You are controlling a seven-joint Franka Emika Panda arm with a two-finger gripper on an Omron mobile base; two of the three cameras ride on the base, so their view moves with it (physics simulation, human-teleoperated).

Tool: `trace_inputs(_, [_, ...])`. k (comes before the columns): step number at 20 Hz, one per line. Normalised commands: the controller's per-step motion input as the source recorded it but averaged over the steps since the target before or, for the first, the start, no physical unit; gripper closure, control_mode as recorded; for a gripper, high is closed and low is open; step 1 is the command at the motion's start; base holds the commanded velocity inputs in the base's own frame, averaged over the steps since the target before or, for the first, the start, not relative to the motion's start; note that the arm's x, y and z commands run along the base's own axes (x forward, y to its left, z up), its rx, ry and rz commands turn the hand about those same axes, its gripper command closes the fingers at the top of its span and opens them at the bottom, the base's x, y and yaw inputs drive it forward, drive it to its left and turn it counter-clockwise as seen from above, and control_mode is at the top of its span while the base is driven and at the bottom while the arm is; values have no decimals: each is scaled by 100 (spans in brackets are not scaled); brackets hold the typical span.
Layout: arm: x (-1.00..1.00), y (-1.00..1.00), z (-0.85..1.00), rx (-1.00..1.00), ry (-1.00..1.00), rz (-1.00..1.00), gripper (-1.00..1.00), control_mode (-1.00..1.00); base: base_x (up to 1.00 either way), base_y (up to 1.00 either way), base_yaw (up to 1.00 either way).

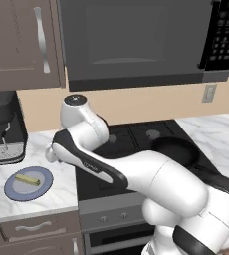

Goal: Pick up the butter stick and place it in the pan. Then turn on the burner for the pan.

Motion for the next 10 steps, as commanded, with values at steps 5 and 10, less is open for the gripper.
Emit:
trace_inputs(5, [-20, 42, -12, 0, 0, 14, -100, -100, 0, 0, 0])
trace_inputs(10, [-18, 46, -15, 0, 0, 12, -100, -100, 0, 0, 0])
